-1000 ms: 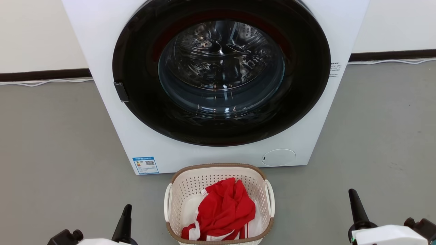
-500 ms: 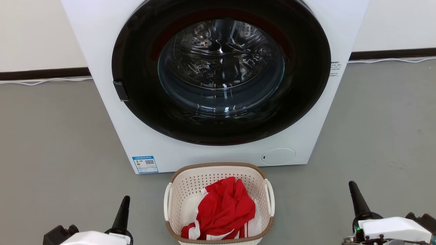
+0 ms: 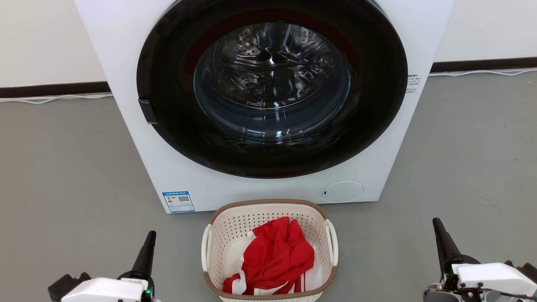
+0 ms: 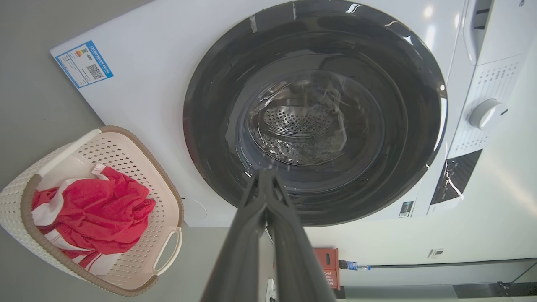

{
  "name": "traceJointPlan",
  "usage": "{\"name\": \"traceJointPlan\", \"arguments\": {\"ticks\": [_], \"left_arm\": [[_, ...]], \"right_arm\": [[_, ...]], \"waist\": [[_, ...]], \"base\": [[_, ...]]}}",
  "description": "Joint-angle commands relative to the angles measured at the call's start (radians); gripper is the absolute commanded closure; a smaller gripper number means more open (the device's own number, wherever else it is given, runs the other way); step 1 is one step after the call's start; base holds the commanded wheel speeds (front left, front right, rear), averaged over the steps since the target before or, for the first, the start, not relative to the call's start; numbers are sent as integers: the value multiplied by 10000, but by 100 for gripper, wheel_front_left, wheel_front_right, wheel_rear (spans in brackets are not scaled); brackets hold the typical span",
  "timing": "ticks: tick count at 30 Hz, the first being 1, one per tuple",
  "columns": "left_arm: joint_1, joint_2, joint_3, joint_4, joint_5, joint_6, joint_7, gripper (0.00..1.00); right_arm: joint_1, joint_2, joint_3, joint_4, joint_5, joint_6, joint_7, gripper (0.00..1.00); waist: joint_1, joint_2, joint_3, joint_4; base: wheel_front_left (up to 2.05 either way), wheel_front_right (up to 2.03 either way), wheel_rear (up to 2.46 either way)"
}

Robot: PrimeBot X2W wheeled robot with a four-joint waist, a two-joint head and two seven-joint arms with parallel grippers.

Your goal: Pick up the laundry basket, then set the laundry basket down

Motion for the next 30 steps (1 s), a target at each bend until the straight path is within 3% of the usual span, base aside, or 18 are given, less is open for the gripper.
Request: {"name": "traceJointPlan", "arguments": {"ticks": [1, 17, 30], "left_arm": [[-640, 97, 342, -171, -300, -188, 64, 100], [-1086, 70, 710, 103, -2175, -567, 552, 100], [-1098, 28, 773, 110, -2156, -573, 606, 100]], "right_arm": [[-494, -124, 155, -247, 300, 64, 123, 100], [-767, -118, -37, -232, 2005, 73, 600, 100], [-774, -96, -72, -230, 2005, 73, 633, 100]], "waist": [[0, -1, 4, -1], [0, -1, 54, -14], [0, -1, 55, -14]], "base": [[0, 0, 0], [0, 0, 0], [0, 0, 0]]}}
